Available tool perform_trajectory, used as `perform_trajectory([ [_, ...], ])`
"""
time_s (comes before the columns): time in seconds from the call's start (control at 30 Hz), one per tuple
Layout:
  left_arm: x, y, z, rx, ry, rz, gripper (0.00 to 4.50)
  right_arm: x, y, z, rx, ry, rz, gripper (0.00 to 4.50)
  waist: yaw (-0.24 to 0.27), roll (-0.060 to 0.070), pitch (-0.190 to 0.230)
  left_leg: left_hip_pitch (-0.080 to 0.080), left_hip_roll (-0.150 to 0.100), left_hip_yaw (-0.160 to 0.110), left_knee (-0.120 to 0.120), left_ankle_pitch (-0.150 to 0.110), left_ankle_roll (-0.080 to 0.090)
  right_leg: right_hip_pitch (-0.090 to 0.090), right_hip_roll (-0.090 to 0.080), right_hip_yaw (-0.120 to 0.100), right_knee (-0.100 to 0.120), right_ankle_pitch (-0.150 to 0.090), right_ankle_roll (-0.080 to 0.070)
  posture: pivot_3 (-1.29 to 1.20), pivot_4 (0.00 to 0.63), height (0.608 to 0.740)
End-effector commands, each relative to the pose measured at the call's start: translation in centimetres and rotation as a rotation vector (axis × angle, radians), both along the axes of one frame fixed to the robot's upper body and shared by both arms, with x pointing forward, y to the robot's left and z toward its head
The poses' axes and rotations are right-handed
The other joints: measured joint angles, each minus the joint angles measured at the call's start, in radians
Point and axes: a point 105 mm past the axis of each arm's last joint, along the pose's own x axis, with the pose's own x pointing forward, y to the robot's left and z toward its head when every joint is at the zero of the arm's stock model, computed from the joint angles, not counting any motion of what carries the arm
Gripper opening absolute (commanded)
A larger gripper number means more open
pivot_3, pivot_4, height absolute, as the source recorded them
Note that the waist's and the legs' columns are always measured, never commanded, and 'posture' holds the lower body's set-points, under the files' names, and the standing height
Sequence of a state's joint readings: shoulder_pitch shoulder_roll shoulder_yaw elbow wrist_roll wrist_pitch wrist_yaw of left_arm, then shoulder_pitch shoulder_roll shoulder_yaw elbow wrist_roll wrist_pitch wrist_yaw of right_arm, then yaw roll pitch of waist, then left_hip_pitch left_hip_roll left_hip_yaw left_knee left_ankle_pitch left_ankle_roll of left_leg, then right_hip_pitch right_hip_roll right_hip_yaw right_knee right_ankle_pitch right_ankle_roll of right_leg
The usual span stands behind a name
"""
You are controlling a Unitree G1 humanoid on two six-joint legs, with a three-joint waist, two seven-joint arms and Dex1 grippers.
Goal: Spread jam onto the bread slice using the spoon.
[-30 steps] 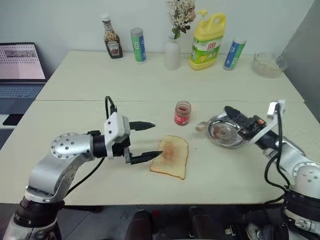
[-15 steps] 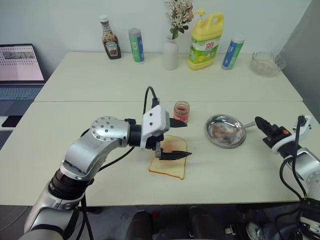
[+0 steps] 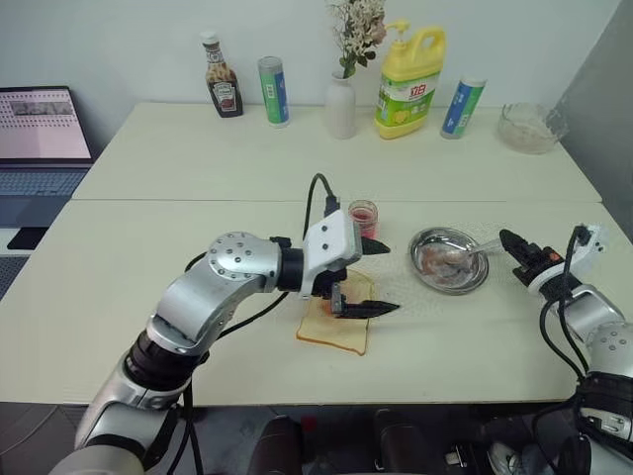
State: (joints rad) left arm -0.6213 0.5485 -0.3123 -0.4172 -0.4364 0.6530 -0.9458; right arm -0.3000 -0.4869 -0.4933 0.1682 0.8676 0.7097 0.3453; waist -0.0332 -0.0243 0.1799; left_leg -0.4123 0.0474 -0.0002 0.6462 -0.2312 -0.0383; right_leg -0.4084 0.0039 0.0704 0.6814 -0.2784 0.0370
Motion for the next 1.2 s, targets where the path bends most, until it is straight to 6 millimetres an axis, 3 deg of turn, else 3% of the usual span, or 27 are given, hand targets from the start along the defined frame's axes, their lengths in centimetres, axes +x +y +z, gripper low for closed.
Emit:
perform_trajectory([
  [0.03, 0.1, -0.2, 0.8, -0.007, -0.033, 0.001, 4.50, -0.4, 0.0, 1.1, -0.121, -0.035, 0.027, 2.09, 0.000, 0.000, 0.000, 0.000, 0.000, 0.000, 0.000, 0.000, 0.000, 0.000, 0.000, 0.000, 0.000, 0.000, 0.000, 0.00, 0.150, 0.740],
  [0.2, 0.5, -0.1, 0.8, -0.007, -0.041, 0.007, 4.50, -1.1, 0.4, 1.5, -0.330, -0.073, 0.081, 4.01, 0.001, 0.000, 0.000, 0.000, 0.000, 0.000, 0.000, 0.000, 0.000, 0.000, 0.000, 0.000, 0.000, 0.000, 0.000, 0.00, 0.150, 0.740],
  [0.27, 0.5, -0.1, 0.8, -0.007, -0.043, 0.007, 4.50, -1.2, 0.5, 1.8, -0.388, -0.095, 0.092, 4.41, 0.000, 0.000, 0.000, 0.000, 0.000, 0.000, 0.000, 0.000, 0.000, 0.000, 0.000, 0.000, 0.000, 0.000, 0.000, 0.00, 0.150, 0.740],
  [0.43, 0.5, -0.3, 0.7, -0.007, -0.046, 0.005, 4.50, -1.3, 1.1, 2.4, -0.548, -0.161, 0.093, 4.41, 0.000, 0.000, 0.000, 0.000, 0.000, 0.000, 0.000, 0.000, 0.000, 0.000, 0.000, 0.000, 0.000, 0.000, 0.000, 0.00, 0.150, 0.740],
  [0.53, 0.5, -0.3, 0.7, -0.013, -0.049, 0.011, 4.50, -1.0, 0.3, 2.6, -0.633, -0.174, 0.034, 4.41, 0.001, 0.000, 0.000, 0.000, 0.000, 0.000, 0.000, 0.000, 0.000, 0.000, 0.000, 0.000, 0.000, 0.000, 0.000, 0.00, 0.150, 0.740],
  [0.7, 1.2, 0.7, 1.1, -0.035, -0.054, 0.071, 4.50, -1.4, -0.1, 5.6, -0.627, -0.305, -0.015, 4.41, 0.001, 0.000, 0.000, 0.000, 0.000, 0.000, 0.000, 0.000, 0.000, 0.000, 0.000, 0.000, 0.000, 0.000, 0.000, 0.00, 0.150, 0.740],
  [0.87, 2.9, 4.6, 1.5, -0.025, -0.061, 0.238, 4.50, -3.6, 1.7, 7.9, -0.630, -0.384, 0.103, 4.41, 0.000, 0.001, 0.000, 0.001, 0.000, 0.000, 0.000, 0.000, 0.000, 0.000, 0.000, 0.000, 0.000, 0.000, 0.000, 0.00, 0.150, 0.740],
  [0.97, 3.7, 8.5, 0.8, 0.034, -0.040, 0.388, 4.50, -6.1, 4.0, 8.3, -0.687, -0.415, 0.274, 4.41, 0.001, 0.001, 0.000, 0.001, 0.000, -0.001, 0.000, 0.000, 0.000, 0.000, 0.000, 0.000, 0.000, 0.000, 0.000, 0.00, 0.150, 0.740],
  [1.1, 2.8, 13.2, -2.2, 0.206, -0.036, 0.472, 4.50, -8.9, 6.2, 6.6, -0.788, -0.362, 0.502, 4.41, 0.000, 0.000, 0.000, 0.002, 0.000, 0.000, -0.001, 0.000, 0.000, 0.001, 0.000, 0.000, -0.001, 0.000, 0.000, 0.00, 0.150, 0.740],
  [1.2, 1.4, 15.0, -4.1, 0.286, -0.011, 0.460, 4.50, -10.4, 6.7, 4.7, -0.867, -0.295, 0.648, 4.41, 0.002, -0.001, 0.000, 0.004, 0.000, 0.001, -0.001, 0.000, 0.000, 0.003, -0.002, 0.000, -0.001, -0.001, 0.001, 0.00, 0.150, 0.740],
])
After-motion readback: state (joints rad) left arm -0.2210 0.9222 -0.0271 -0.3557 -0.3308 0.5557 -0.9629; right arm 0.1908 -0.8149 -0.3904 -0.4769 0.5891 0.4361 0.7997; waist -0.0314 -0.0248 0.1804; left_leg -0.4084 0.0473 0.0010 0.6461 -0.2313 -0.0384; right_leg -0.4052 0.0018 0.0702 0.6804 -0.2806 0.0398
